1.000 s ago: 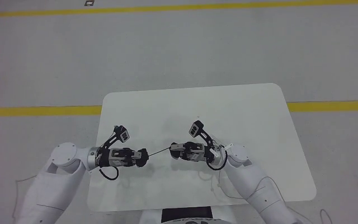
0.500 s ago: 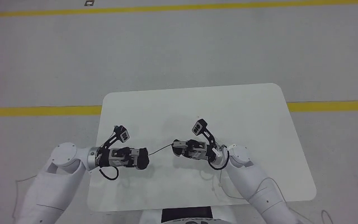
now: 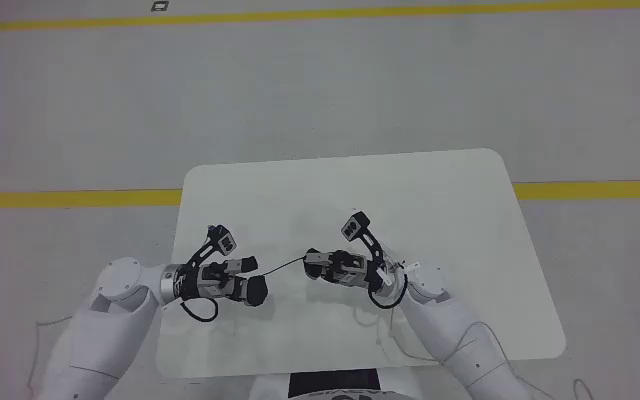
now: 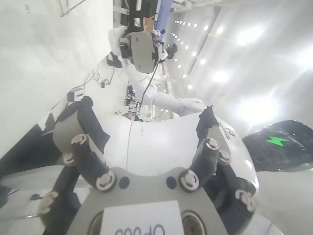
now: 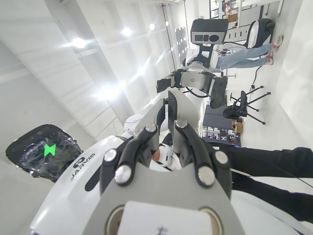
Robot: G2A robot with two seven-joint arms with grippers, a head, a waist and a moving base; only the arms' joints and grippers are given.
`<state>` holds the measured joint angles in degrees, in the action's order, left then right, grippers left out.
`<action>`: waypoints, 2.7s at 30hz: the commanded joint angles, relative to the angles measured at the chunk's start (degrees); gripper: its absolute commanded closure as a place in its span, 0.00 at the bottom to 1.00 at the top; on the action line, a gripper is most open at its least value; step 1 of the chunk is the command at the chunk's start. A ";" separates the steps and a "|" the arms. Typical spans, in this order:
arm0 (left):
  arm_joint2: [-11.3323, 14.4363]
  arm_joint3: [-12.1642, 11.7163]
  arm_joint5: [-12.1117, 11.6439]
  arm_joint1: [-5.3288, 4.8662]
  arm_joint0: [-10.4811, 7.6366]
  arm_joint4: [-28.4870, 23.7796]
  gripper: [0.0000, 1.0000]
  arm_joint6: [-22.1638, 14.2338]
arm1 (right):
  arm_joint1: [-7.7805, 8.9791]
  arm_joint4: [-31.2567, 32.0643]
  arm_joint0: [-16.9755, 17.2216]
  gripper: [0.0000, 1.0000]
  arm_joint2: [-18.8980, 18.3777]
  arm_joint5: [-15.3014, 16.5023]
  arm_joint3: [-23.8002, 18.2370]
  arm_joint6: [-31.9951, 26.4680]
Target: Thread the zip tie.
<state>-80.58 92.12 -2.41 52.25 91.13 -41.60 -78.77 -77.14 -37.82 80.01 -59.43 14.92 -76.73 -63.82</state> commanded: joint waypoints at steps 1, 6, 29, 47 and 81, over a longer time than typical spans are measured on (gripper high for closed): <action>1.04 -0.55 -0.67 0.24 -0.43 -2.41 0.00 -0.33 | -0.18 0.21 -0.02 1.00 0.96 0.91 0.16 0.69; 3.27 -1.54 -1.56 0.61 -2.05 -3.37 0.00 0.09 | -0.62 0.11 -0.28 1.00 2.60 4.25 0.36 2.77; 5.09 0.46 -2.54 0.77 -1.94 -2.04 0.00 5.02 | -0.60 2.43 0.27 1.00 3.73 4.56 -2.68 7.11; 5.63 1.20 -3.11 0.50 -2.16 0.34 0.57 7.85 | 0.57 8.63 1.66 1.00 3.26 1.47 -6.39 11.15; 7.19 0.64 -3.24 0.01 -3.33 1.41 0.87 8.67 | 2.56 10.48 2.00 1.00 2.94 -2.06 -8.69 9.78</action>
<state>-73.41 92.76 -5.64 52.27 87.81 -40.19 -70.14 -74.61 -27.32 82.05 -56.53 12.90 -85.45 -53.99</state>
